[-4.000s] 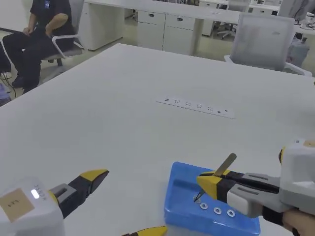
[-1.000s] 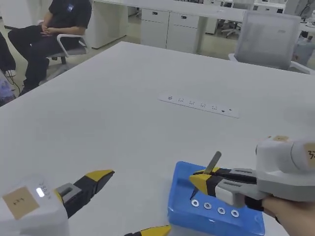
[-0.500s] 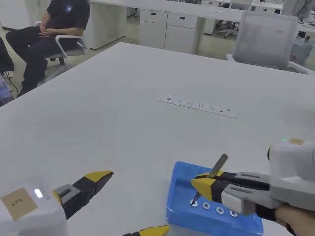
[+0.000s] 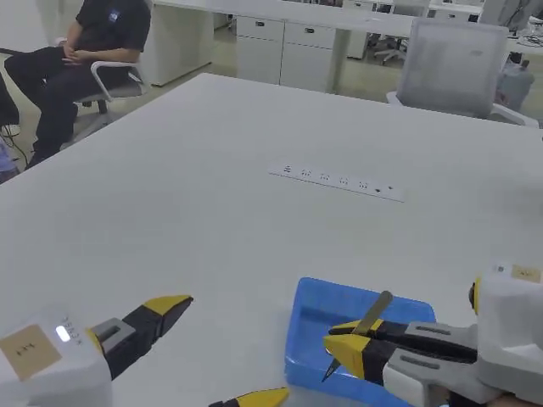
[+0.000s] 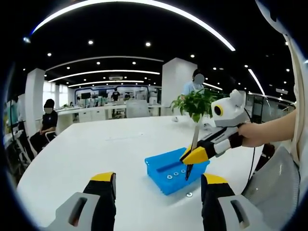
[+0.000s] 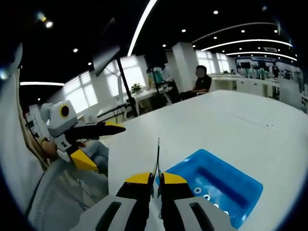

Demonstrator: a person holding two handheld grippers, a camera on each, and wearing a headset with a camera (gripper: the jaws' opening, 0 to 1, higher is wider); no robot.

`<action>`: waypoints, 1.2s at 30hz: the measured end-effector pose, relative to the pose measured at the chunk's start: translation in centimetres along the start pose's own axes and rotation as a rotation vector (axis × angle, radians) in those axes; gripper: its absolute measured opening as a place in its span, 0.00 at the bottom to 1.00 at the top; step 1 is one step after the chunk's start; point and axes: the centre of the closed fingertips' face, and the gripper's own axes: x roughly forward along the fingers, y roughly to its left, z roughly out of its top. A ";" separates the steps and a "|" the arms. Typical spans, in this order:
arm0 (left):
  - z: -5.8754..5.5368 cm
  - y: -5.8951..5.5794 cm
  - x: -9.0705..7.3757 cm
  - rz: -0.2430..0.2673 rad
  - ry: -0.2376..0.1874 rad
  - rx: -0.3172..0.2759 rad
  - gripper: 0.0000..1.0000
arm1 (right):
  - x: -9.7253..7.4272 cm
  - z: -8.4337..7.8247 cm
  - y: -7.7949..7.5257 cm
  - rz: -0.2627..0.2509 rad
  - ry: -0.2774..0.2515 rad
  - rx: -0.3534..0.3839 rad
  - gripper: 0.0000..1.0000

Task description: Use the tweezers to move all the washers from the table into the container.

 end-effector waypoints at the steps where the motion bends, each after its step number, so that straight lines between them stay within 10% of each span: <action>1: 0.0 0.0 0.0 -0.001 0.001 0.000 0.72 | 0.0 -0.2 0.1 0.002 0.005 -0.005 0.04; 16: 0.0 0.0 0.0 -0.001 0.000 -0.002 0.72 | 0.9 -3.8 0.4 0.006 0.130 -0.074 0.04; 36: 0.0 -0.1 0.0 -0.003 0.004 0.001 0.72 | 1.3 -5.4 -0.2 -0.022 0.149 -0.101 0.04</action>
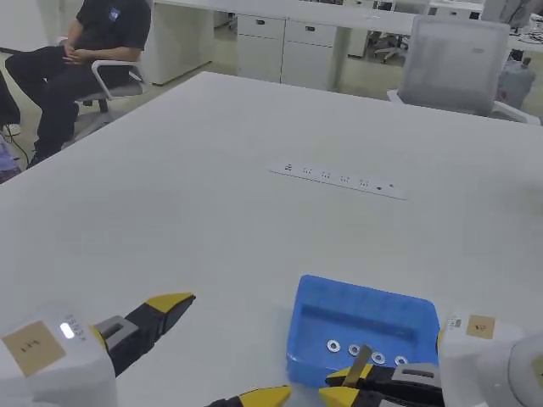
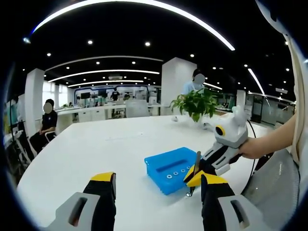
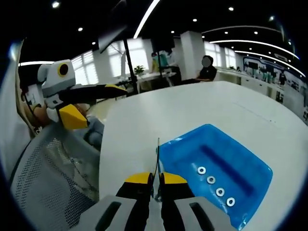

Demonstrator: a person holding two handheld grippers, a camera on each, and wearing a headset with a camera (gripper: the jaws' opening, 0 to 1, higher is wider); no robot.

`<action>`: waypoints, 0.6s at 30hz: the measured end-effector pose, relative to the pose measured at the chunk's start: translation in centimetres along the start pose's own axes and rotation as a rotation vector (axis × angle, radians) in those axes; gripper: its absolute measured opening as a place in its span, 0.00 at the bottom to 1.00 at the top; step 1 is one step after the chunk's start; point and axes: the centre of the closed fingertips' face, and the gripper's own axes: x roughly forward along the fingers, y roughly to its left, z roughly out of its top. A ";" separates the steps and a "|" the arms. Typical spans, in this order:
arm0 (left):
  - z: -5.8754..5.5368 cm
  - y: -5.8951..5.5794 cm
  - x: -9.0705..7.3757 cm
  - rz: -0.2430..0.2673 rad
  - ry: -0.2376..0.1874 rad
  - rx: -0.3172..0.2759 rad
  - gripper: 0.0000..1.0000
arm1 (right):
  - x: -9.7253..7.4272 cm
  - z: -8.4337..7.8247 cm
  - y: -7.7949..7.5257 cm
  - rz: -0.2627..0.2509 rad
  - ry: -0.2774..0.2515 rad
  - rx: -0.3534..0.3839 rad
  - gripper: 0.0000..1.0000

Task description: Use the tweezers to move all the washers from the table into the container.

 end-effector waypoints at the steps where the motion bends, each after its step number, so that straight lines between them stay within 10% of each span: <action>1: 0.0 0.0 0.0 0.000 0.000 0.000 0.72 | 0.1 -0.1 0.0 0.001 0.002 0.000 0.04; 18: 0.0 0.0 0.0 0.000 0.002 0.002 0.72 | -0.1 -0.3 0.4 -0.008 -0.008 -0.066 0.03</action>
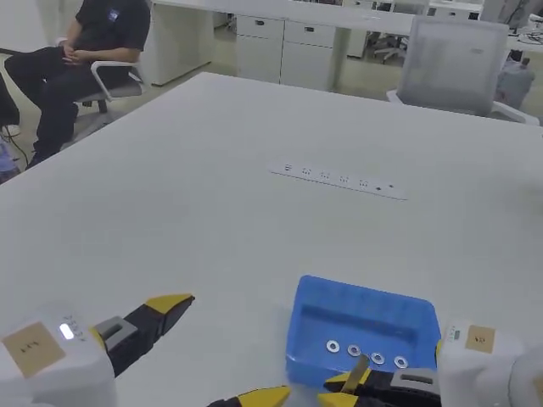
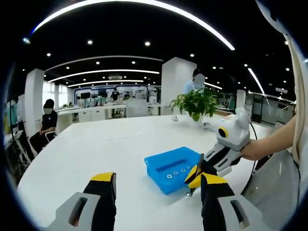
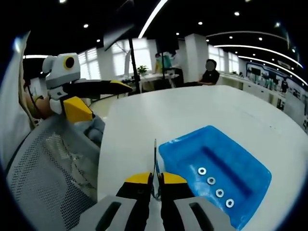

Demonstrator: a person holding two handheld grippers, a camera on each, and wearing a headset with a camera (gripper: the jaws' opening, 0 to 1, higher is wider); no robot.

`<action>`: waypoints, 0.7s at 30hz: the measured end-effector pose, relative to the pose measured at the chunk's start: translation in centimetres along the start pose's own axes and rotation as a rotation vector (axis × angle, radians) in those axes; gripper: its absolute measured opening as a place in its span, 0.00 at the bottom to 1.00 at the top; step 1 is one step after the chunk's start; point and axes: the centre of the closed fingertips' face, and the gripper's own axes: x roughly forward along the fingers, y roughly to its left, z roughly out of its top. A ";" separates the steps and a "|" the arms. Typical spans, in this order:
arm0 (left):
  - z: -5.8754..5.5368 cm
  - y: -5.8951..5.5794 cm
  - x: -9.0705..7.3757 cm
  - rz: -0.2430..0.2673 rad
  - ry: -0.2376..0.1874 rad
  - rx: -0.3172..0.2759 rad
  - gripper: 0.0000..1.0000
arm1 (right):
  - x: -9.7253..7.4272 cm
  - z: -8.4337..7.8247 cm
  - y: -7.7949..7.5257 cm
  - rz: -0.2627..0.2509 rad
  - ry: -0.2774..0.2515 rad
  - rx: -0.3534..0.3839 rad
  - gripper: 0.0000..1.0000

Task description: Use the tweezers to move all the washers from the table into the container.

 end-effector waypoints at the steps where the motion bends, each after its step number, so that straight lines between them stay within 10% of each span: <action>1: 0.0 0.0 0.0 0.000 0.001 0.001 0.72 | 0.0 0.0 0.2 0.007 -0.001 -0.026 0.03; 21: 0.0 -0.1 0.0 -0.008 -0.002 0.000 0.72 | -1.5 2.3 -0.8 -0.030 -0.118 0.109 0.03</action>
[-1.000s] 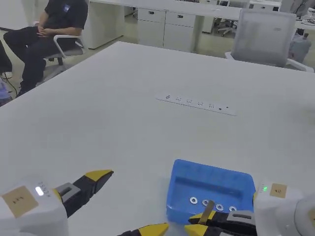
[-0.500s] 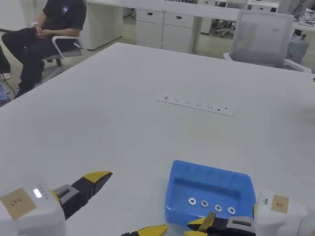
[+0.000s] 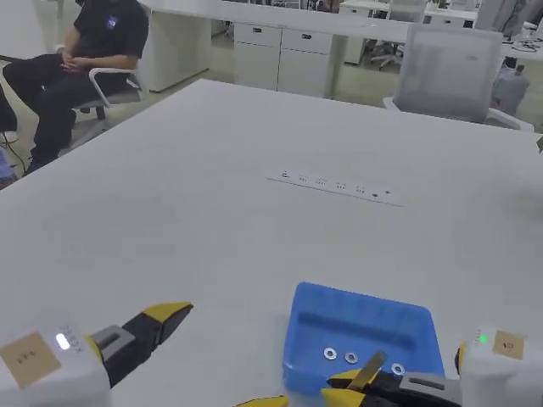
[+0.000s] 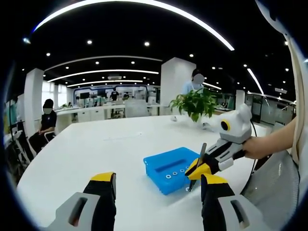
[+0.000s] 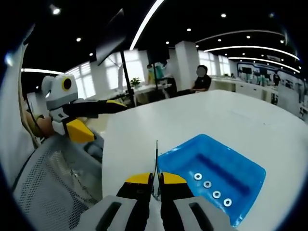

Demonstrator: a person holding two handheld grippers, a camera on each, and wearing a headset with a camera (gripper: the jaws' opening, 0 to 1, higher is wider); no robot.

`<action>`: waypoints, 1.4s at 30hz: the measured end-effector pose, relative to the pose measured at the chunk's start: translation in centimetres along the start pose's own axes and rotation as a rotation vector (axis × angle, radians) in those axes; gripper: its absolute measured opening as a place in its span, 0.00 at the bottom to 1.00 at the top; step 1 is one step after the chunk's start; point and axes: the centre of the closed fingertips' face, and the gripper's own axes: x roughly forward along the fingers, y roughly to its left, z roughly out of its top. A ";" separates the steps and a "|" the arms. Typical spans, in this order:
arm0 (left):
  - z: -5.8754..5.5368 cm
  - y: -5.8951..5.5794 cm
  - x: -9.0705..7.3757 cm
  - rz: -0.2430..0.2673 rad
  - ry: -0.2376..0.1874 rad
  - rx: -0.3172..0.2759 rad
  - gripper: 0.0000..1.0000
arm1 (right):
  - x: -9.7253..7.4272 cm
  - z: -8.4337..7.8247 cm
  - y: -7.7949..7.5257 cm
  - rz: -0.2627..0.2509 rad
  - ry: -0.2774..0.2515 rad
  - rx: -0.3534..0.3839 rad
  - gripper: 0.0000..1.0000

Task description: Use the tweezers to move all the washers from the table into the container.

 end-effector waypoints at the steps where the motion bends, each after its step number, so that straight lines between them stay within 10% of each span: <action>1: 0.0 0.0 0.0 -0.001 -0.001 -0.002 0.72 | -0.1 0.2 0.0 -0.002 -0.005 0.006 0.03; 10: 0.0 0.0 0.0 -0.001 0.000 0.001 0.72 | -0.9 2.0 -0.6 0.009 -0.077 0.092 0.03; 42: 0.2 0.2 -0.2 0.009 -0.015 -0.009 0.71 | 0.3 6.2 -2.0 0.021 -0.121 0.052 0.03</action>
